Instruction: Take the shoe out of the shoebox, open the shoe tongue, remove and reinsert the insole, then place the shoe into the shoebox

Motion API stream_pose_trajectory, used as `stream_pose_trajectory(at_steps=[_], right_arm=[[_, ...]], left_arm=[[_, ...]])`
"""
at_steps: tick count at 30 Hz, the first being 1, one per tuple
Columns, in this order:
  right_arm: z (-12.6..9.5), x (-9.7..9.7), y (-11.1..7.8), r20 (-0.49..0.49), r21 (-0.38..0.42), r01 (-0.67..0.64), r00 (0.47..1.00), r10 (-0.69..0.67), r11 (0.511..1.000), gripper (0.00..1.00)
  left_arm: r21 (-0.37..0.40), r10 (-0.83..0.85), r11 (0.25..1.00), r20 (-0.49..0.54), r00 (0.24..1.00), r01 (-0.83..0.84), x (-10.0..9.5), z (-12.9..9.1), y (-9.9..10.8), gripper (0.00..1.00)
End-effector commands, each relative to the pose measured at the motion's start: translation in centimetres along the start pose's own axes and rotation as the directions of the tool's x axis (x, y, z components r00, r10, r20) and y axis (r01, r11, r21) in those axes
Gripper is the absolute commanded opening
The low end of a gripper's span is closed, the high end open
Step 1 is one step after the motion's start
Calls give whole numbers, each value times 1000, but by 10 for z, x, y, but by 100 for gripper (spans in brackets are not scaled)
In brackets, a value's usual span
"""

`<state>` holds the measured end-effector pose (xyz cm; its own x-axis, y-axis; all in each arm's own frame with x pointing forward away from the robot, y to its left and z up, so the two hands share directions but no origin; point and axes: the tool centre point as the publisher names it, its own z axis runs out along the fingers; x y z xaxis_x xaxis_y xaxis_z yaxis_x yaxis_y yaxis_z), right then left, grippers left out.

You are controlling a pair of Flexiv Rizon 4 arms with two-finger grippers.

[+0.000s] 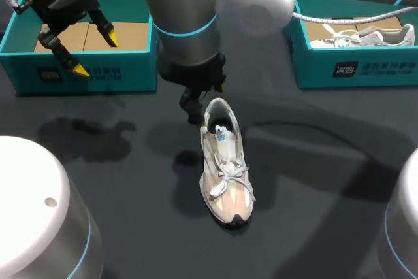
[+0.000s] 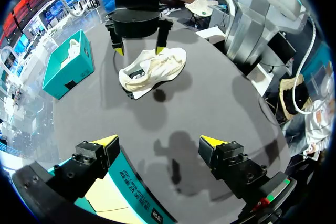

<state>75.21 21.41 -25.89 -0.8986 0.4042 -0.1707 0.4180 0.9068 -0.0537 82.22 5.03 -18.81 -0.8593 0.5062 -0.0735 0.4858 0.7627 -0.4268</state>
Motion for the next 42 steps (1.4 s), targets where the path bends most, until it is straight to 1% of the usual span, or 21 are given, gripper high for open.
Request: stream_pose_trajectory(at_steps=[1,3,4,6,11,17,23,30,33,37,42], right_arm=[[10,-8,-1,-10,-56,156,988,-157,986,100],[11,-13,5,13,-44,228,974,-228,973,100],[10,-15,5,16,-34,223,975,-223,974,100],[10,-19,6,40,-46,270,962,-269,962,100],[17,-31,7,50,-56,287,957,-284,956,100],[32,-39,12,54,-71,321,947,-318,944,100],[44,-48,13,68,-68,356,934,-352,932,100],[61,-60,19,70,-73,402,915,-397,913,100],[67,-64,22,73,-63,424,905,-420,903,100],[74,-69,22,72,-51,448,893,-444,893,100],[85,-73,21,64,-56,464,885,-461,884,100]], left_arm=[[-2,1,1000,-3,1000,-1,-1,0,0,100],[-2,1,1000,-3,1000,-1,-1,0,0,100],[-2,1,1000,-3,1000,-1,-1,0,0,100],[-2,1,1000,-3,1000,-1,-1,0,0,100],[-2,1,1000,-3,1000,-1,-1,0,0,100],[-2,1,1000,-3,1000,-1,-1,0,0,100],[-2,1,1000,-3,1000,-1,-1,0,0,100],[-2,1,1000,-3,1000,-1,-1,0,0,100],[-2,1,1000,-3,1000,-1,-1,0,0,100],[-2,1,1000,-3,1000,-1,-1,0,0,100],[-2,1,1000,-3,1000,-1,-1,0,0,100]])
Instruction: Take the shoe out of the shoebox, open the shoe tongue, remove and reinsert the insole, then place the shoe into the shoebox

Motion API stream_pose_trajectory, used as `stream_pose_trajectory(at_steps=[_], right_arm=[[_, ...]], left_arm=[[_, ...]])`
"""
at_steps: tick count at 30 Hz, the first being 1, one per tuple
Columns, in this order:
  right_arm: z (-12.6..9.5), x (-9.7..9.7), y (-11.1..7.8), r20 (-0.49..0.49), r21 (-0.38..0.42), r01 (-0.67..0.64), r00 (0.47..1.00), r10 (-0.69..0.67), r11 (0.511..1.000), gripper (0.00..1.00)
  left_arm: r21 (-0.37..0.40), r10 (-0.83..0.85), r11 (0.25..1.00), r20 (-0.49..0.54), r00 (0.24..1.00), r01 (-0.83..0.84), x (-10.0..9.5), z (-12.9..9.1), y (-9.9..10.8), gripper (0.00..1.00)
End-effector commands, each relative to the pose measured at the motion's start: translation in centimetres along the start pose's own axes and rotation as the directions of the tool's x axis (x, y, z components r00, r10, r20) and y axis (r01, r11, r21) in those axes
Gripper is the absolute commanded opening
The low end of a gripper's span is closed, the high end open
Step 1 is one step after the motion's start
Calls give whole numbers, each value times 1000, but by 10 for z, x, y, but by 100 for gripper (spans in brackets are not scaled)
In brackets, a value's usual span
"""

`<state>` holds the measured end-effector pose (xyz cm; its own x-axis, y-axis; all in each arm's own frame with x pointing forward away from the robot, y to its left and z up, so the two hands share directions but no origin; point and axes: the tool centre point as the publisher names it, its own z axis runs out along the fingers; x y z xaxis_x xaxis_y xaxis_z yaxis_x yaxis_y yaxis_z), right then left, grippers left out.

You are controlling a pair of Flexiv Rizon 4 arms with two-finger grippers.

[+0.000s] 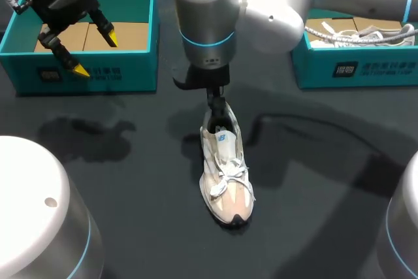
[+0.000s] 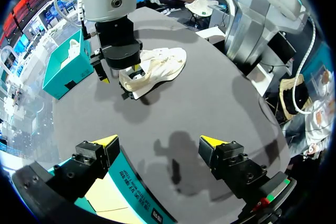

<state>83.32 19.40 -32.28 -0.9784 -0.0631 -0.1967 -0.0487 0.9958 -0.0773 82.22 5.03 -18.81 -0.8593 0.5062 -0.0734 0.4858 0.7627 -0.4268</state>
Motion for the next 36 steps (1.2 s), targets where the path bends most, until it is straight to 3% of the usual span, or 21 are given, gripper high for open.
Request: stream_pose_trajectory(at_steps=[1,8,21,36], right_arm=[[11,-3,0,-9,-7,11,1000,-11,1000,100],[25,-4,-4,-19,-30,38,999,-38,999,100],[49,-8,-3,-58,-80,51,997,-56,996,82],[61,-6,5,-88,-104,58,994,-67,993,77]], left_arm=[[-2,1,1000,-3,1000,-1,-1,0,0,100],[-2,1,1000,-3,1000,-1,-1,0,0,100],[-2,1,1000,-3,1000,-1,-1,0,0,100],[-2,1,1000,-3,1000,-1,-1,0,0,100]])
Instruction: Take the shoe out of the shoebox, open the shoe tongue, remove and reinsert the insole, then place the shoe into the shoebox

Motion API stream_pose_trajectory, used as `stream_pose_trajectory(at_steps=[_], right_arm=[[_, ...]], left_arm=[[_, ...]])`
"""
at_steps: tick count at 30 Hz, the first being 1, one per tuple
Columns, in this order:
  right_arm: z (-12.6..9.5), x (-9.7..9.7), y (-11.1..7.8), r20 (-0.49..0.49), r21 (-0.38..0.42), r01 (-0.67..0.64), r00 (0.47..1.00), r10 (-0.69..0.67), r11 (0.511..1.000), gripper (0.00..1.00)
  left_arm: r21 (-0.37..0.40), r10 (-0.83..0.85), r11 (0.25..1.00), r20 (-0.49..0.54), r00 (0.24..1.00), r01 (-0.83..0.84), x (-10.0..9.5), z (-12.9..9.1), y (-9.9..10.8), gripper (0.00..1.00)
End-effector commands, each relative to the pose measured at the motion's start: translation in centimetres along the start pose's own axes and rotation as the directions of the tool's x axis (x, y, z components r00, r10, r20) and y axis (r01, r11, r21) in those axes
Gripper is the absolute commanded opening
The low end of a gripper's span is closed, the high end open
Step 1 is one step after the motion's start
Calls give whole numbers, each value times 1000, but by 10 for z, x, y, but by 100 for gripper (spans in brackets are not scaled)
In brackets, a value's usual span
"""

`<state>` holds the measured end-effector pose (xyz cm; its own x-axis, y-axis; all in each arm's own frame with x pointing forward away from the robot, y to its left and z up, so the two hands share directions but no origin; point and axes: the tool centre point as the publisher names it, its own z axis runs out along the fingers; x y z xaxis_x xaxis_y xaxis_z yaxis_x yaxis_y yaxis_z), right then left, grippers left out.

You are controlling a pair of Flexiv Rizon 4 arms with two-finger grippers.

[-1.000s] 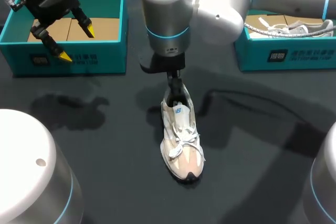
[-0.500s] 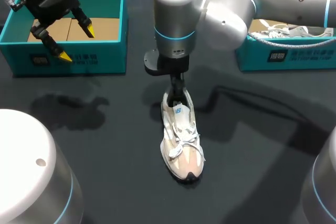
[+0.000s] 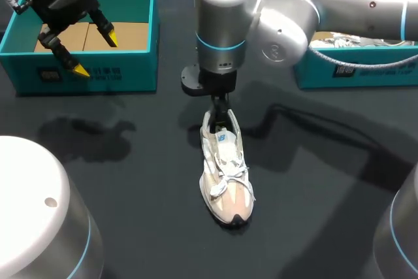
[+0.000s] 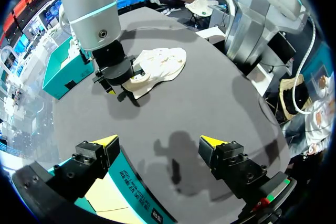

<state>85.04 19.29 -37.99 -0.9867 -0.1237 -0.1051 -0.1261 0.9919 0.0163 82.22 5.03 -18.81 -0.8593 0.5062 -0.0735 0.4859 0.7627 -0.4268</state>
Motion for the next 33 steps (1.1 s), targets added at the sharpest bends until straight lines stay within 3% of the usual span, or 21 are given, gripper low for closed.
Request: stream_pose_trajectory(at_steps=[1,17,19,26,29,33], right_arm=[[2,0,3,-1,3,0,1000,0,1000,76],[11,1,3,-30,-7,-1,1000,0,1000,62],[12,3,4,-33,-8,-2,999,1,1000,55],[10,5,3,-36,-5,-5,999,5,1000,6],[9,6,3,-35,-2,-5,999,5,1000,0],[8,6,4,-35,1,-4,999,4,1000,0]], left_arm=[[-2,1,1000,-3,1000,-1,-1,0,0,100],[-2,1,1000,-3,1000,-1,-1,0,0,100],[-2,1,1000,-3,1000,-1,-1,0,0,100],[-2,1,1000,-3,1000,-1,-1,0,0,100],[-2,1,1000,-3,1000,-1,-1,0,0,100],[-2,1,1000,-3,1000,-1,-1,0,0,100]])
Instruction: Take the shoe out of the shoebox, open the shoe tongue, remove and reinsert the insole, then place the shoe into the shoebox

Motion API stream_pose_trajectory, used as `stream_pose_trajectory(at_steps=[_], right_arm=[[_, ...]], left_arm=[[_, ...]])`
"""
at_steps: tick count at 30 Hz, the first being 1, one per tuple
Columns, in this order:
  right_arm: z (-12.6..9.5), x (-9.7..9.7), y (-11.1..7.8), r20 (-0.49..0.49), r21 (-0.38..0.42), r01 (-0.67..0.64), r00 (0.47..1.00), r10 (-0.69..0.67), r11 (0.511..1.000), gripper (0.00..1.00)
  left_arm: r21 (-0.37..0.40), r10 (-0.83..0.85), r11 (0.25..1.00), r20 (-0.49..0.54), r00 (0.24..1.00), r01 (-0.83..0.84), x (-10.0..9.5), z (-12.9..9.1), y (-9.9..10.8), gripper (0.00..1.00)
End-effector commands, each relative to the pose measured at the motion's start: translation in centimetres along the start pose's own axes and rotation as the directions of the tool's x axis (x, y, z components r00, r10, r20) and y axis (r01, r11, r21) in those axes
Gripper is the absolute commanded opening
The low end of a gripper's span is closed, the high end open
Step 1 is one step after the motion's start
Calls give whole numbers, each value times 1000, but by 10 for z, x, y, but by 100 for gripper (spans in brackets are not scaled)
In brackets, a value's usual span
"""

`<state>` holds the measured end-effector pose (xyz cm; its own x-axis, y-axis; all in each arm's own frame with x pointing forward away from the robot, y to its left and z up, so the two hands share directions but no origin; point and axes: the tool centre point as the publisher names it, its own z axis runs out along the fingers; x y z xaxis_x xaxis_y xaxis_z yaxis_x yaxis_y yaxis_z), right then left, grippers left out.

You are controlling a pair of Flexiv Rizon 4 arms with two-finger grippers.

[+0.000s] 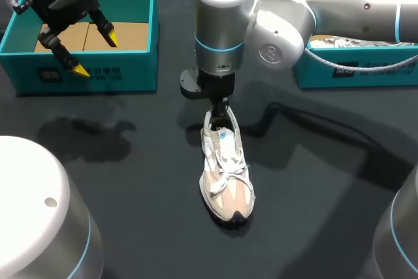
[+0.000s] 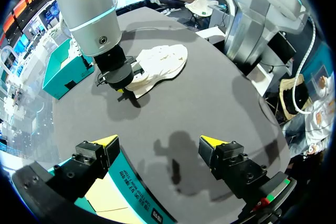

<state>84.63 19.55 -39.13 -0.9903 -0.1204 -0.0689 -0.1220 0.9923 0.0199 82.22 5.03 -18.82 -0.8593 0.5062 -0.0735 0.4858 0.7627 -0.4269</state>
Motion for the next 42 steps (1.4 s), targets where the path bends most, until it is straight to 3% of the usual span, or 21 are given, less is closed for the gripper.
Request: stream_pose_trajectory(at_steps=[1,12,19,32,42], right_arm=[[-3,1,1,0,5,0,1000,0,1000,0],[-37,-3,-6,6,25,-2,1000,1,1000,0],[-81,-18,-18,-1,25,-1,1000,1,1000,0],[-159,-61,-60,30,26,5,1000,-6,1000,0],[-181,-76,-72,19,43,17,1000,-18,999,0]], left_arm=[[-2,1,1000,-3,1000,-1,-1,0,0,100],[-2,1,1000,-3,1000,-1,-1,0,0,100],[-2,1,1000,-3,1000,-1,-1,0,0,100],[-2,1,1000,-3,1000,-1,-1,0,0,100],[-2,1,1000,-3,1000,-1,-1,0,0,100]])
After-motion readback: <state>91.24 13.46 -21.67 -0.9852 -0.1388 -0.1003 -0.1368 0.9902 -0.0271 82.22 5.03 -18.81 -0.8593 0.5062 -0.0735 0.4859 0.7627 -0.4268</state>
